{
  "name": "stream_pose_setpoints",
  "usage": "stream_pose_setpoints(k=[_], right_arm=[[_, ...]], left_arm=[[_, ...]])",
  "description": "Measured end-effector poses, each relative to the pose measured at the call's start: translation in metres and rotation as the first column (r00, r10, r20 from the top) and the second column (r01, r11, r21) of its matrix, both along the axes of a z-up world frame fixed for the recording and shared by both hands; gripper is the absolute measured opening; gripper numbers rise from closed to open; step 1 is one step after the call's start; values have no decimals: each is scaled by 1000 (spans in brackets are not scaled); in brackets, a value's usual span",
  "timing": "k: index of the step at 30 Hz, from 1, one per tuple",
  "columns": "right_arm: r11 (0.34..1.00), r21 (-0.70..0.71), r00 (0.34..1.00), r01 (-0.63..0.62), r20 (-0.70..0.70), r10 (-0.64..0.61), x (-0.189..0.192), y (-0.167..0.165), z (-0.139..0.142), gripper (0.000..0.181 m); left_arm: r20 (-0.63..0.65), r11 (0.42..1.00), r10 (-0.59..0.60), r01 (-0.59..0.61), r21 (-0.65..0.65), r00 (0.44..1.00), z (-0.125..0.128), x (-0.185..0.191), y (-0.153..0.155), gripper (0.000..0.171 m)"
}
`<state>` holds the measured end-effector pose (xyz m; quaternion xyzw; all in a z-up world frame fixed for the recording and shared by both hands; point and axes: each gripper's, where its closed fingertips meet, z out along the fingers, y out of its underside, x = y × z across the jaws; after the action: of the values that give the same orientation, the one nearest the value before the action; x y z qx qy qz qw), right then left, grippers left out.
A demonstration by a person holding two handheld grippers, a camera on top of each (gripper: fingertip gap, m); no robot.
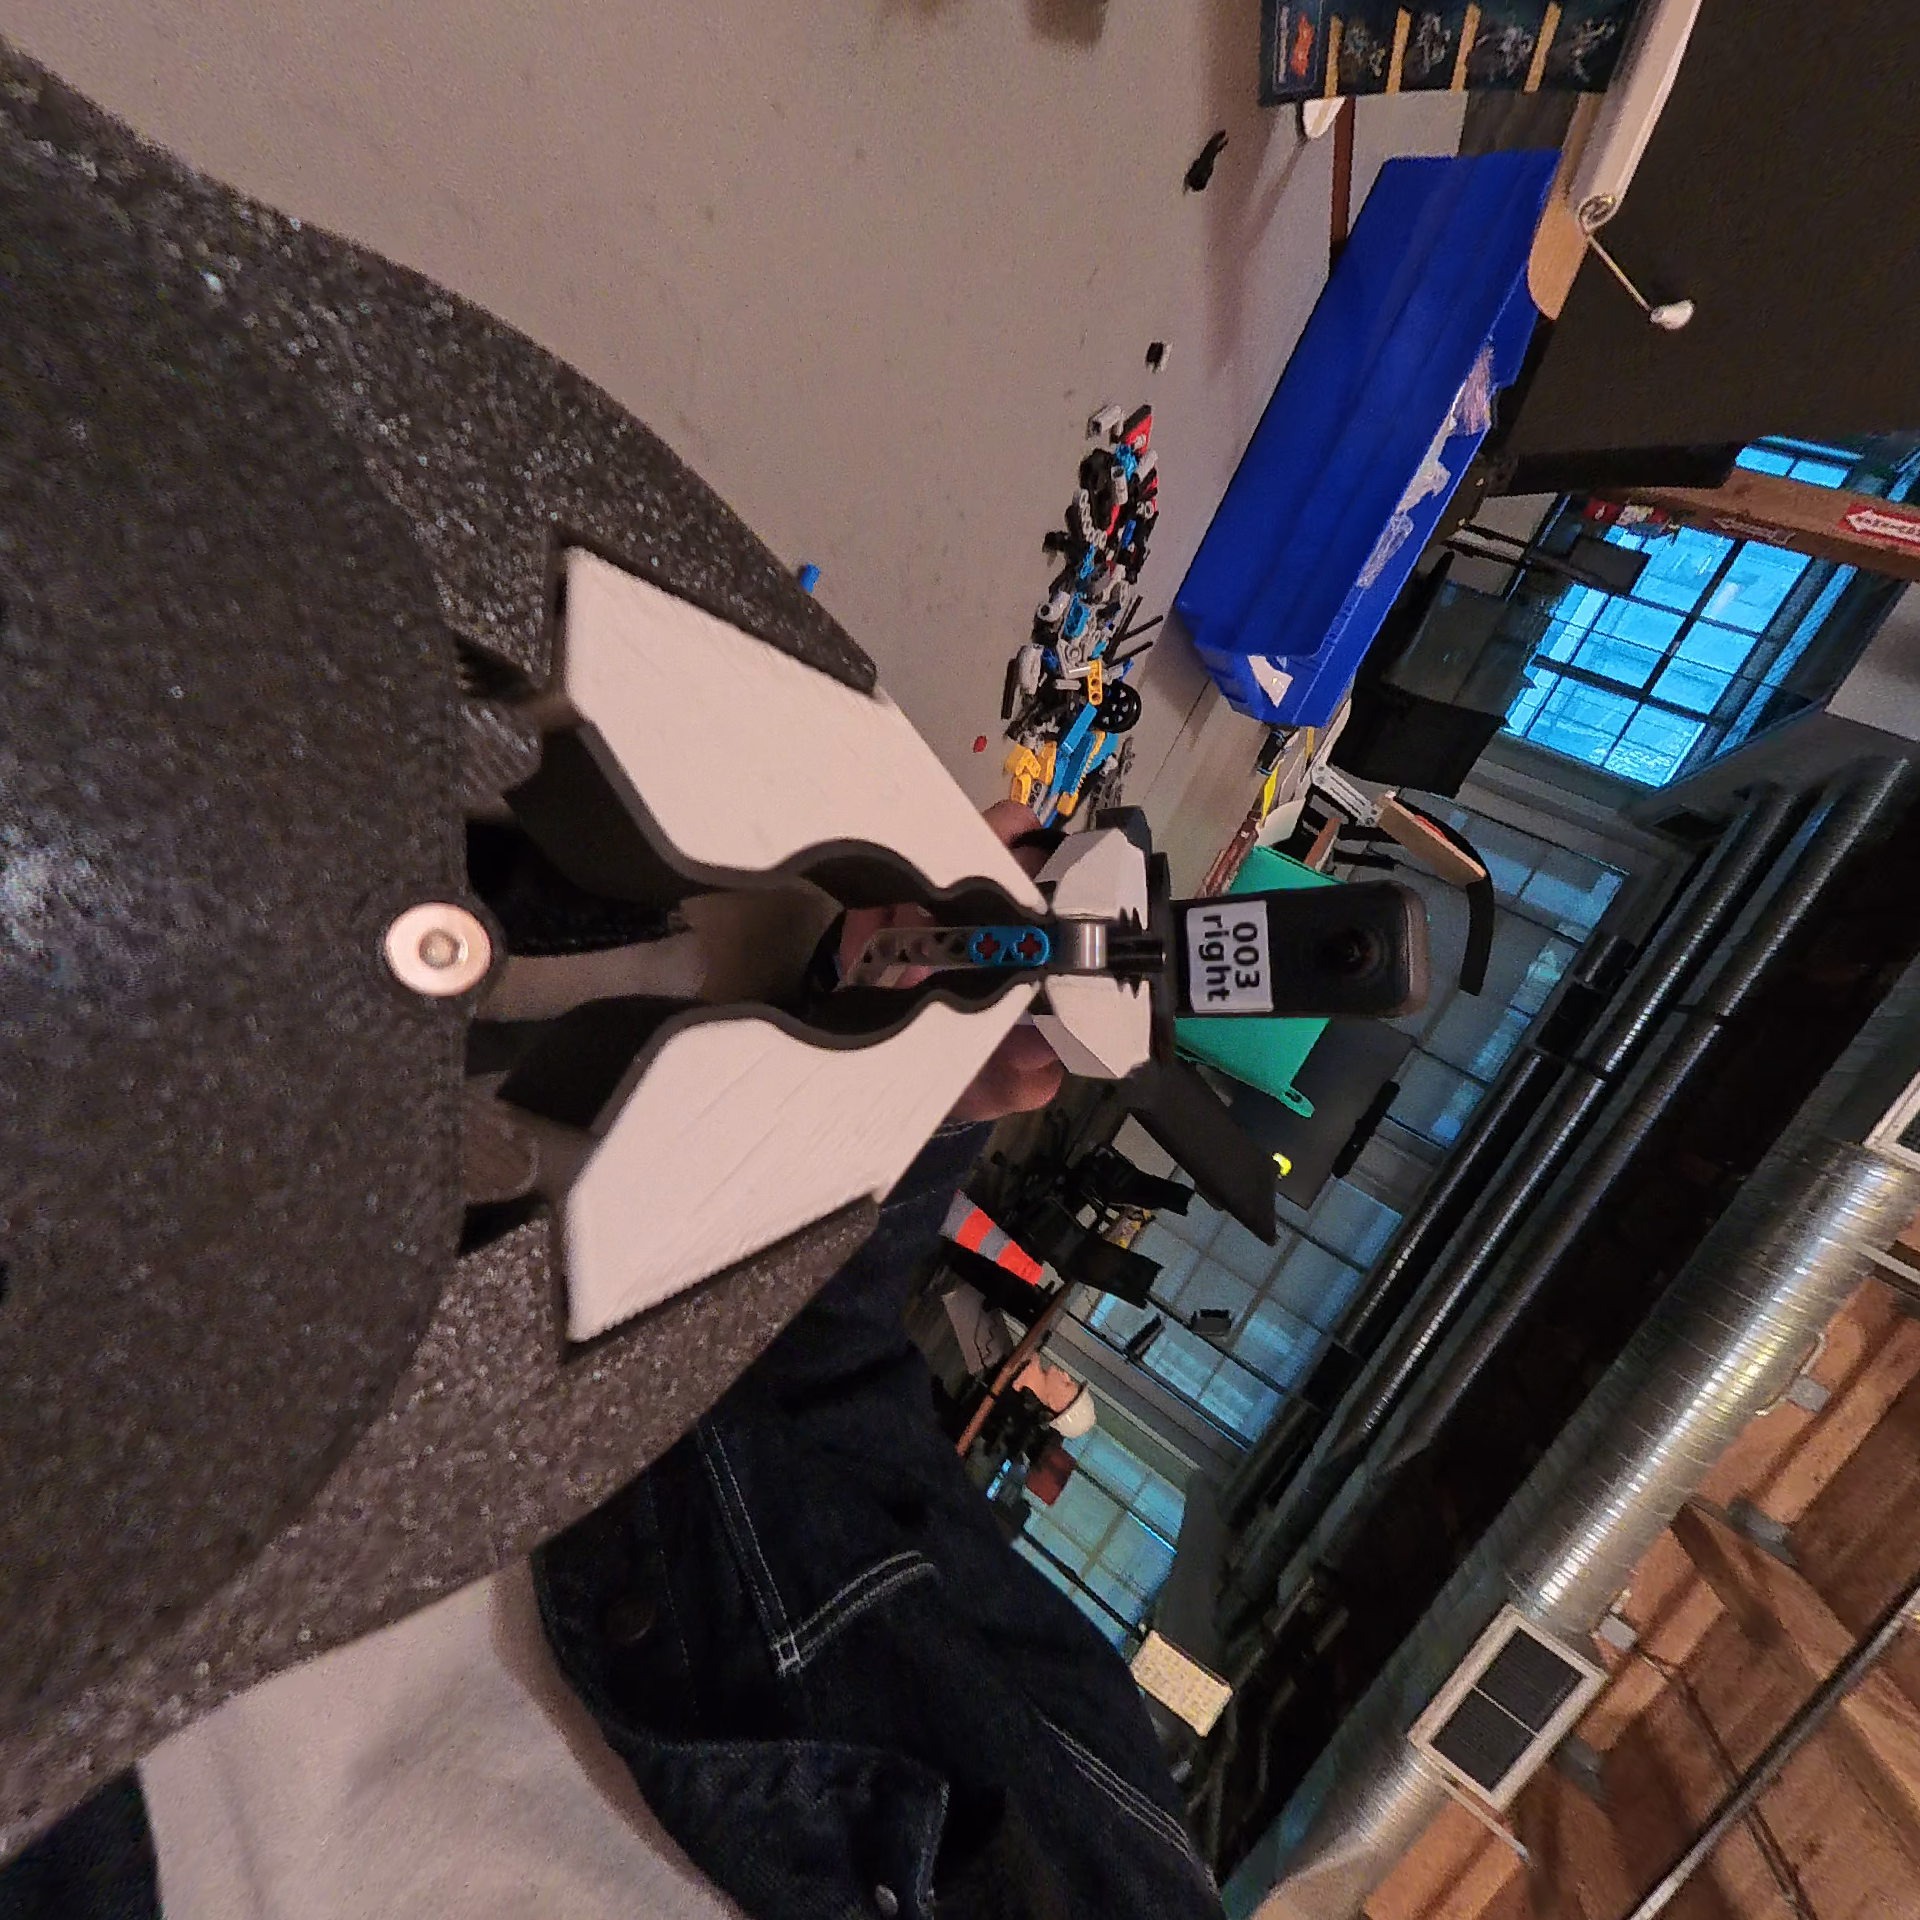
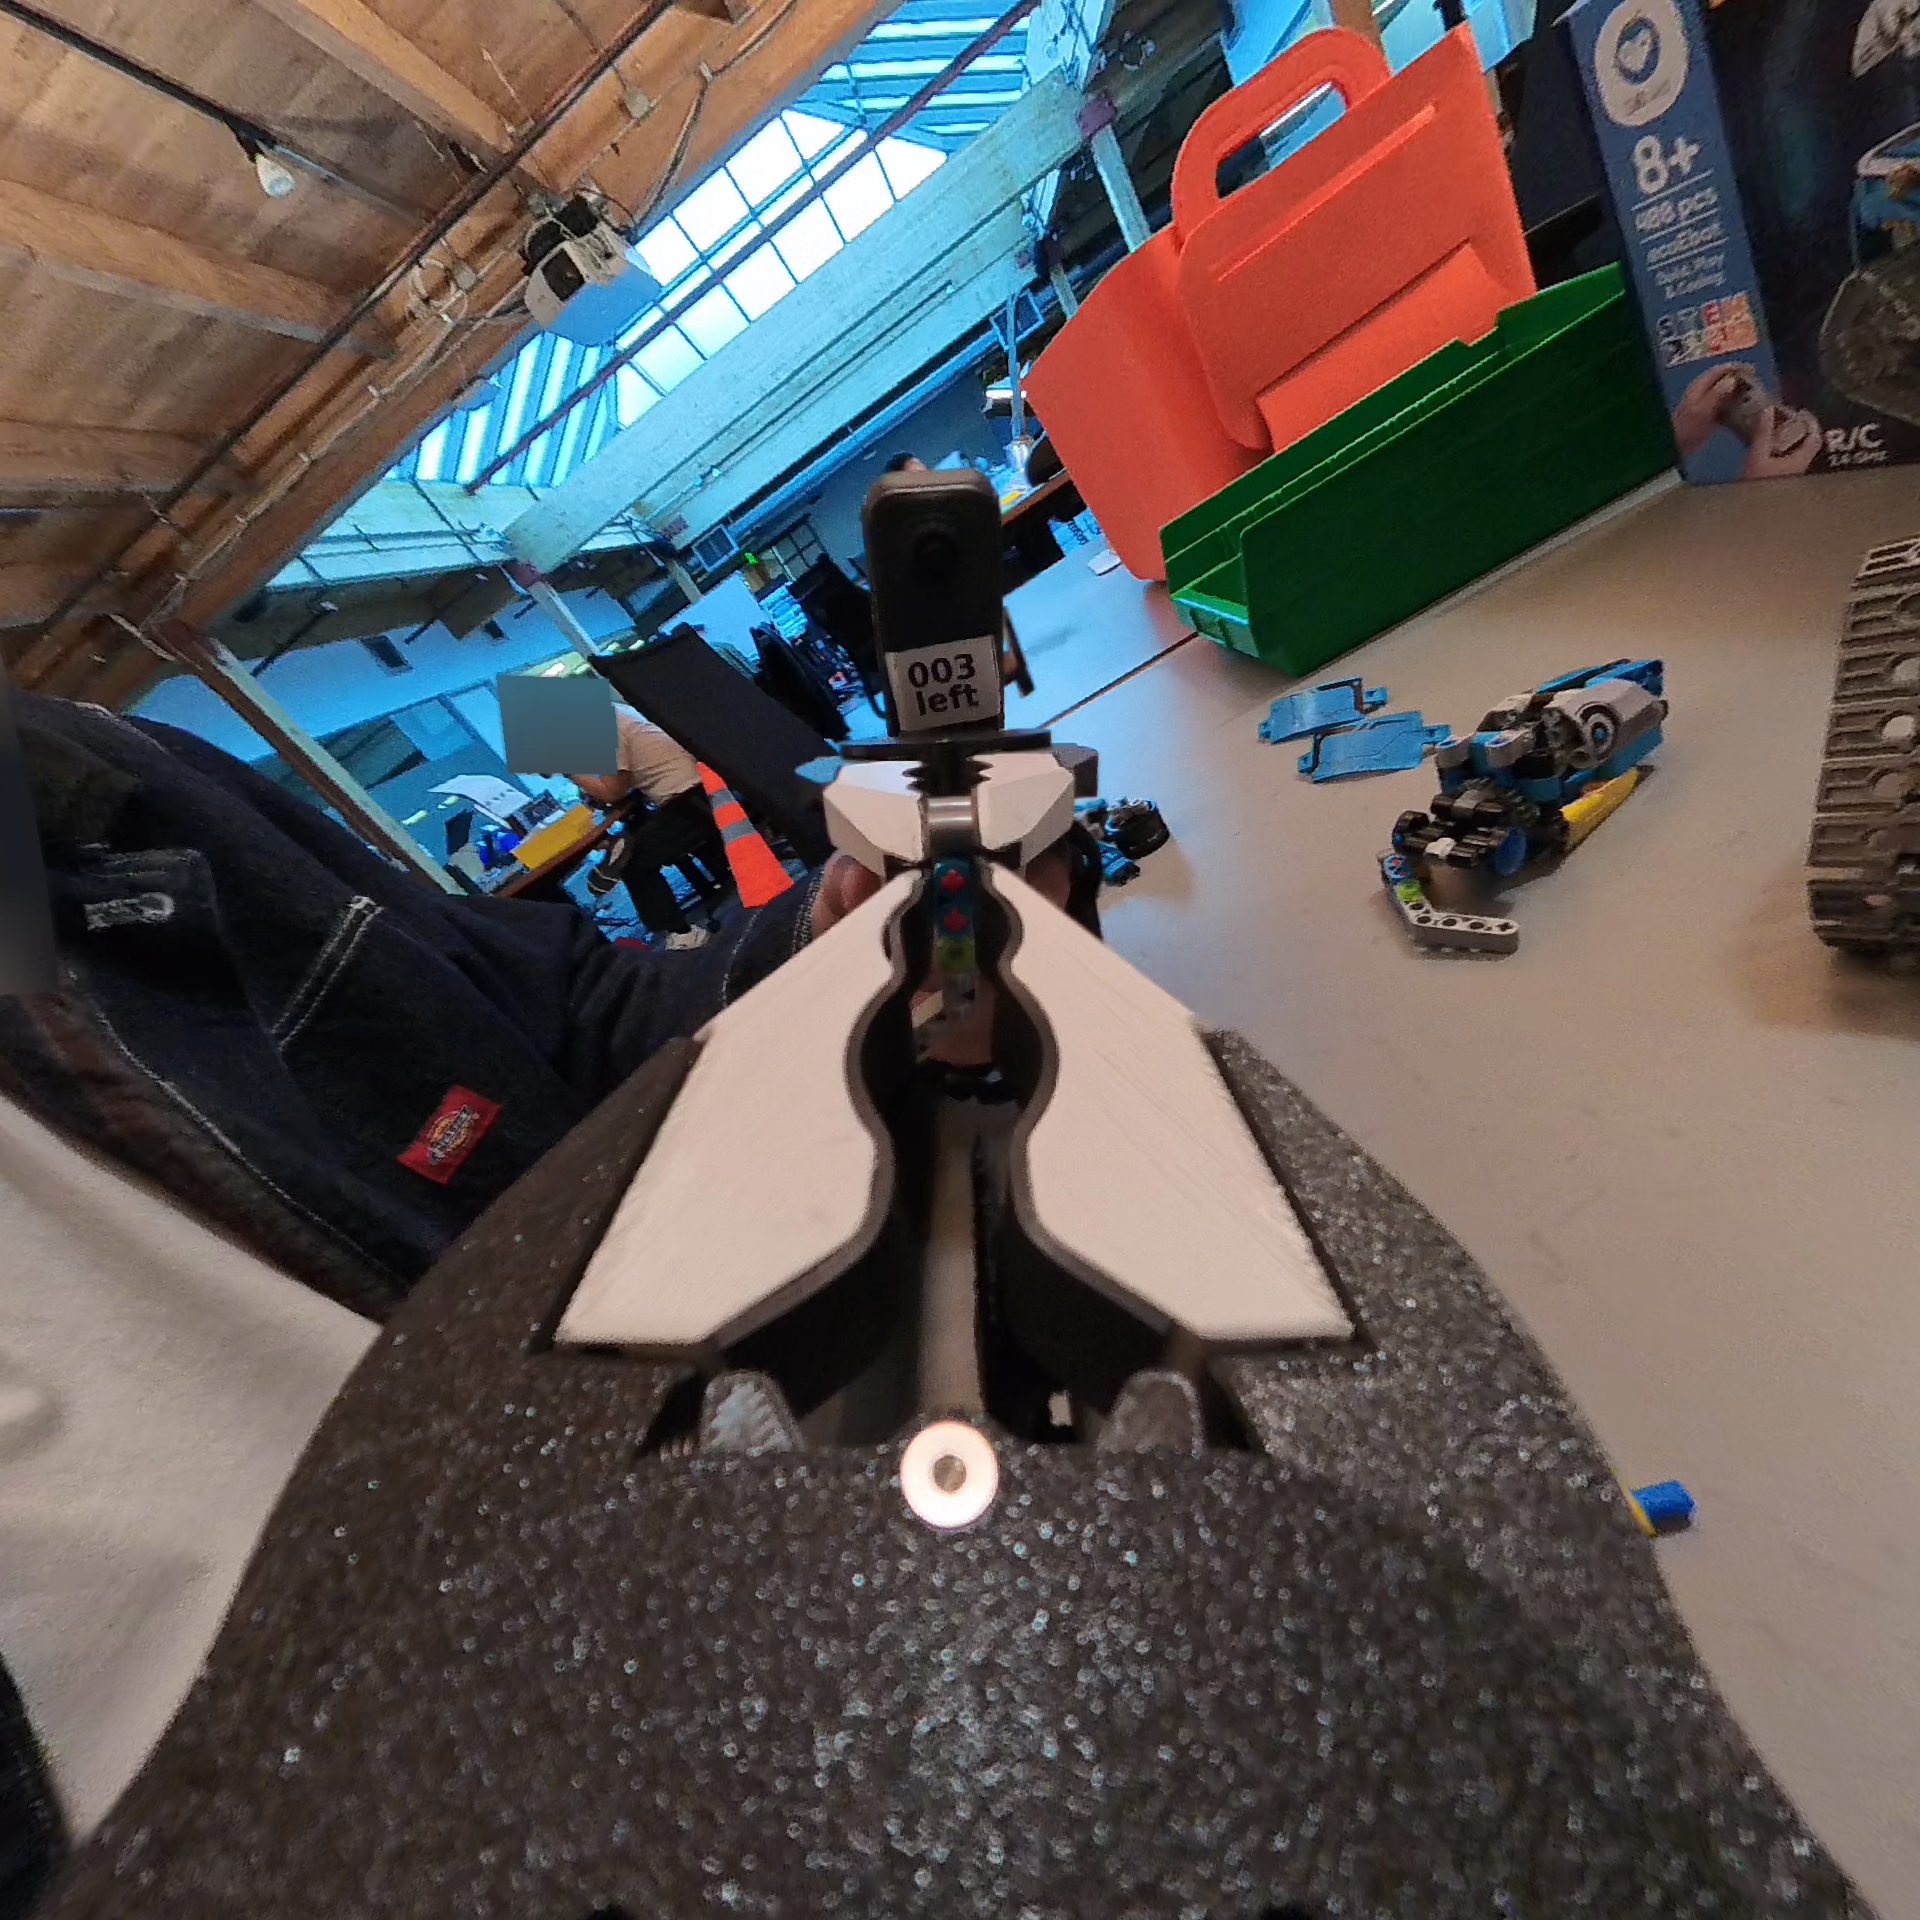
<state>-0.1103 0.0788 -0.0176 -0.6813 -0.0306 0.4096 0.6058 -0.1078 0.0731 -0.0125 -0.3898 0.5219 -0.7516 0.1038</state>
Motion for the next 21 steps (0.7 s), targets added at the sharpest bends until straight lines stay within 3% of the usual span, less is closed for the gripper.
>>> stream_pose_setpoints(k=[4,5,7,8,9,12,14,19,21], right_arm=[[1000,-2,1000,3,18,-3,2,-1,-1,5],[999,28,999,44,-26,-44,14,-4,5,5],[972,118,962,203,-209,-176,82,-37,30,1],[957,157,957,243,-201,-210,99,-53,38,1],[958,144,966,247,-115,-232,97,-54,36,4],[984,104,985,148,-100,-137,65,-32,27,4],[991,69,989,114,-100,-107,55,-24,19,5],[999,13,981,45,-189,-42,40,-13,9,6],[999,21,976,46,-213,-41,40,-13,11,5]], left_arm=[[-4,1000,18,-18,6,1000,-1,0,1,4],[27,997,51,-49,-53,998,8,-3,12,6],[64,942,191,-165,-292,980,29,-17,81,4],[59,923,245,-214,-321,968,29,-23,105,3],[63,935,258,-234,-265,964,27,-23,104,3],[31,975,145,-137,-172,989,17,-6,58,5],[8,988,140,-139,-60,990,6,-2,47,5],[-32,966,191,-182,184,981,-21,6,35,6],[-37,930,231,-209,303,972,-33,10,33,5]])
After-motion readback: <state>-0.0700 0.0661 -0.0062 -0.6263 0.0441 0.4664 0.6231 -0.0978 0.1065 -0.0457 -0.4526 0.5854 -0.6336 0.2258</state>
